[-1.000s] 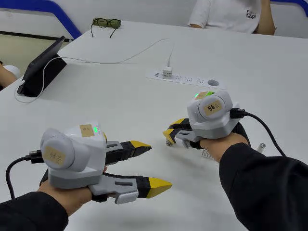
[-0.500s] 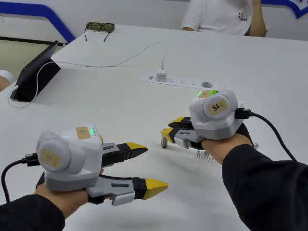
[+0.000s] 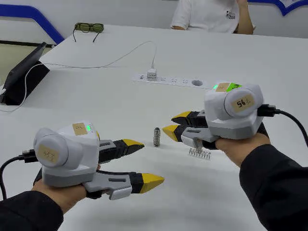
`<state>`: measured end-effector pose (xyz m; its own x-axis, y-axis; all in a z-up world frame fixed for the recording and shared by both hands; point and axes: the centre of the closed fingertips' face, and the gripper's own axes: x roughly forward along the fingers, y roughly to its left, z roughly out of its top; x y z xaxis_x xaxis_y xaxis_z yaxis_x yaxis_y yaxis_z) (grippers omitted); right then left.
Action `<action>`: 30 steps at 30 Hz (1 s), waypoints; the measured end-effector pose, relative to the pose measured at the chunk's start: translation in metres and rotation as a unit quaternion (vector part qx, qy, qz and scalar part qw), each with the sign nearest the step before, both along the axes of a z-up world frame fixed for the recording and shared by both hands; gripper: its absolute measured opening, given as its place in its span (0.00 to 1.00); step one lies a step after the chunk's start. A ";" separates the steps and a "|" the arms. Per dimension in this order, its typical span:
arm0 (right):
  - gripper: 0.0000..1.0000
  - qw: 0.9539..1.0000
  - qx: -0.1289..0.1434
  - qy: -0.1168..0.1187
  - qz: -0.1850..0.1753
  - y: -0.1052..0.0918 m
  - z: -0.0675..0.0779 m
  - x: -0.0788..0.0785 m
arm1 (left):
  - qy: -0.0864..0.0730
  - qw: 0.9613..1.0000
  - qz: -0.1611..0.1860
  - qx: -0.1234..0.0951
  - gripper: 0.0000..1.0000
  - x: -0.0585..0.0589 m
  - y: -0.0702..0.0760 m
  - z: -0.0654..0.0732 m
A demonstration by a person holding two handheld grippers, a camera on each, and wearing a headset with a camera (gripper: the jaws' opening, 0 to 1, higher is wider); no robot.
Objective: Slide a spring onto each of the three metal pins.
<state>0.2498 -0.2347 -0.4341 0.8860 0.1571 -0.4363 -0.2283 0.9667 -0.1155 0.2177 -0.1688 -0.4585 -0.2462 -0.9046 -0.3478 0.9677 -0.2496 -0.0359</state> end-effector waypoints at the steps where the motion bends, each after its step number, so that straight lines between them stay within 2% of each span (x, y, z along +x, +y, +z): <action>1: 0.21 1.000 -0.001 0.000 0.000 0.000 0.001 -0.003 | -0.001 1.000 -0.001 0.000 0.54 0.000 -0.001 0.000; 6: 0.22 1.000 -0.010 -0.002 0.001 -0.004 0.006 -0.021 | -0.007 1.000 -0.010 0.002 0.53 -0.001 -0.010 0.001; 12: 0.23 1.000 -0.019 0.006 -0.001 -0.009 0.002 -0.045 | -0.014 1.000 -0.021 0.004 0.53 -0.003 -0.021 0.001; 24: 0.24 0.999 -0.013 0.021 -0.030 -0.026 -0.011 -0.086 | -0.026 0.998 -0.046 0.017 0.49 -0.013 -0.041 -0.004; 30: 0.24 0.998 -0.004 0.016 -0.053 -0.036 -0.011 -0.102 | -0.033 0.997 -0.062 0.027 0.46 -0.020 -0.056 -0.008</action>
<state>0.1478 -0.2706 -0.4453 0.8828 0.0592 -0.4659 -0.1281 0.9848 -0.1176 0.1982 -0.2245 -0.4668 -0.3291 -0.8484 -0.4146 0.9304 -0.3664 0.0110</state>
